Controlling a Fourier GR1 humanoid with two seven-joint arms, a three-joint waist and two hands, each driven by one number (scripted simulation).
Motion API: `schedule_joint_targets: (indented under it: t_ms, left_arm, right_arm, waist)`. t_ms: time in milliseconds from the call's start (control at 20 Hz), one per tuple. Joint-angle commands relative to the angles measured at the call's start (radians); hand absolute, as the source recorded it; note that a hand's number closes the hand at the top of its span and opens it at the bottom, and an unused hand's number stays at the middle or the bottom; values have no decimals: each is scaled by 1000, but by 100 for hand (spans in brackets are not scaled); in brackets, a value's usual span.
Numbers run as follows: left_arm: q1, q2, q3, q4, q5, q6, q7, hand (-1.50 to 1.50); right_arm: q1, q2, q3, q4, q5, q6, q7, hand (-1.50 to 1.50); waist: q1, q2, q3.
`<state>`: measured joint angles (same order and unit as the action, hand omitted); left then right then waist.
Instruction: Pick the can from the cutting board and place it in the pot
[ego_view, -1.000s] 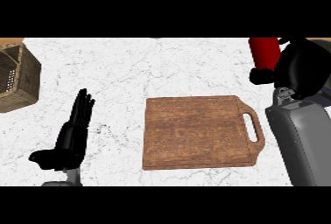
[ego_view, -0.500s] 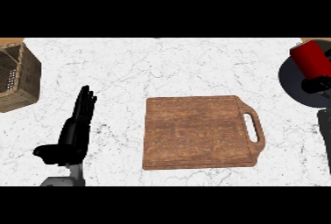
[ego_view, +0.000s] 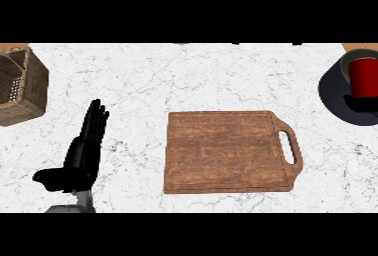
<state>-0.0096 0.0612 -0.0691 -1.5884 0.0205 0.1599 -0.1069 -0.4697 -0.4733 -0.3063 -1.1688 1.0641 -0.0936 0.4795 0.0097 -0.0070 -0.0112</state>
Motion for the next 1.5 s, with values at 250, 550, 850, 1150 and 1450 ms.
schedule_joint_targets:
  t_ms: [250,550,850,1150,1450]
  left_arm:
    - [16,-2,-4,-13,-9,2,-4,0]
    - [-1,-10,-12,-21,-14,8,24,0]
    - [21,-7,-3,-6,1,-10,-4,0]
    - [49,15,9,-67,3,-18,18,0]
    - [-6,-4,20,-19,-5,-2,27,0]
  right_arm:
    - [5,-30,-112,300,-56,34,43,-150]
    - [45,27,-199,259,-245,-91,-243,-150]
    - [-34,68,-382,178,-488,-224,-409,-150]
    - [17,27,-513,227,-669,-217,-520,-150]
    - [97,-33,-577,259,-805,-176,-655,-150]
  waist:
    - [8,13,12]
    - [-6,8,13]
    - [-8,7,14]
    - [-6,7,12]
    - [-11,7,12]
